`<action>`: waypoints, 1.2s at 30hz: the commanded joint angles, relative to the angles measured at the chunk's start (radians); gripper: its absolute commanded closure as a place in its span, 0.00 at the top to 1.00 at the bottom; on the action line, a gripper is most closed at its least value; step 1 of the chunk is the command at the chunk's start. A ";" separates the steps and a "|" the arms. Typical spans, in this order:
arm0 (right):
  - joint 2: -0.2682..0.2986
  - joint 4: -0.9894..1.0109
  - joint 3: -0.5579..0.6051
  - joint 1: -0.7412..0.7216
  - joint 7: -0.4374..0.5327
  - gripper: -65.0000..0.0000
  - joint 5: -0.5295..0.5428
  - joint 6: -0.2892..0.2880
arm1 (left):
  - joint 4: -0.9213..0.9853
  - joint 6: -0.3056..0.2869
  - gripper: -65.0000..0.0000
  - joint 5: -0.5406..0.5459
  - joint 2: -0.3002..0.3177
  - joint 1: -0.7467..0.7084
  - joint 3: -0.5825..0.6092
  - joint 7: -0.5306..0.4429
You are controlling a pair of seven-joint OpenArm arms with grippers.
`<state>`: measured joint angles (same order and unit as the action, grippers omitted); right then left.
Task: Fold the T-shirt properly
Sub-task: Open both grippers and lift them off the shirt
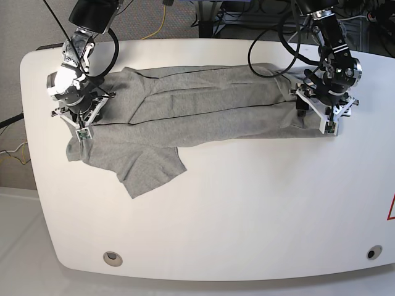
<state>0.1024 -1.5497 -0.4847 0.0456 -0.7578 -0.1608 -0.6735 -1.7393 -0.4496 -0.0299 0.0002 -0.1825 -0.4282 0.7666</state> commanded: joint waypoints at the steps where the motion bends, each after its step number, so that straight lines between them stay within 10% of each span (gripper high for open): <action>1: -0.005 -0.036 0.002 0.010 -0.072 0.03 -0.029 -0.018 | -0.035 0.004 0.63 0.003 0.008 0.010 -0.001 -0.019; 11: -0.002 -0.166 0.002 0.009 -0.128 0.03 -0.029 -0.018 | -0.037 0.004 0.63 0.005 0.007 0.010 -0.002 -0.019; 21: -0.002 -0.263 0.001 0.012 -0.180 0.65 -0.029 -0.024 | -0.067 0.004 0.63 0.005 0.007 0.008 -0.002 -0.017; 36: 0.001 -0.351 -0.007 0.035 -0.185 0.48 -0.029 -0.022 | -0.103 0.004 0.63 0.005 0.008 0.011 -0.004 0.050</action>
<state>0.0891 -1.8603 -0.4885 0.0887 -0.9554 -0.1879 -0.6998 -1.8008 -0.4461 -0.0322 0.0006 -0.1833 -0.4294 0.8181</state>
